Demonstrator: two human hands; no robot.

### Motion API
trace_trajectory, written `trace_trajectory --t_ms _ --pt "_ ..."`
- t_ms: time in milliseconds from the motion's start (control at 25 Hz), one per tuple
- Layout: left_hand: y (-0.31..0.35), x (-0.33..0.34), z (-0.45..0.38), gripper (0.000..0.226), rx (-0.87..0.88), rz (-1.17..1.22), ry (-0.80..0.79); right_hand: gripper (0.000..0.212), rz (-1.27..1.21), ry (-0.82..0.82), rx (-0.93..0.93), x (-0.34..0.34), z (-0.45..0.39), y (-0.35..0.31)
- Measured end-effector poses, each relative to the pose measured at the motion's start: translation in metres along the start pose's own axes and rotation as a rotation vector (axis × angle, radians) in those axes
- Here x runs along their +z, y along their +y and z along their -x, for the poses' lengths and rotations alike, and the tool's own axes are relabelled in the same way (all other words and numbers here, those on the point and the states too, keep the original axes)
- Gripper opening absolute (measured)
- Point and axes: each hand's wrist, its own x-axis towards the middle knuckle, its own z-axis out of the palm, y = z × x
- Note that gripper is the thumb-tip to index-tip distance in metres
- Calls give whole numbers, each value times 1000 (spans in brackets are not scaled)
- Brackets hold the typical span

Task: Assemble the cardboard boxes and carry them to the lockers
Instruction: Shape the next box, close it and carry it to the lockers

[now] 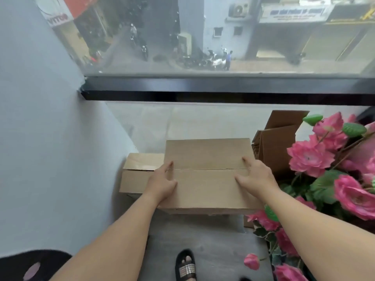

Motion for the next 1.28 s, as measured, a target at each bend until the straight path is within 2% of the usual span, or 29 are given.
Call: trace_trajectory --t_ms 160,400,600,920,1160,1280 --pt "-36 40 -68 72 -16 -39 -87 72 -6 -17 109 46 -55 27" --pt "-79 110 -165 77 -8 -88 -121 71 24 16 140 111 -135 83" --pt "-124 166 -219 81 -58 -153 -139 73 38 -71 151 168 -191 123" --pt "-150 200 -259 70 -32 -379 -127 74 30 -104 209 212 -227 138" --pt "-155 207 -262 67 10 -462 -85 78 35 -52 174 216 -236 143" --pt "-151 209 -263 58 15 -473 -59 81 49 -54 170 222 -236 145"
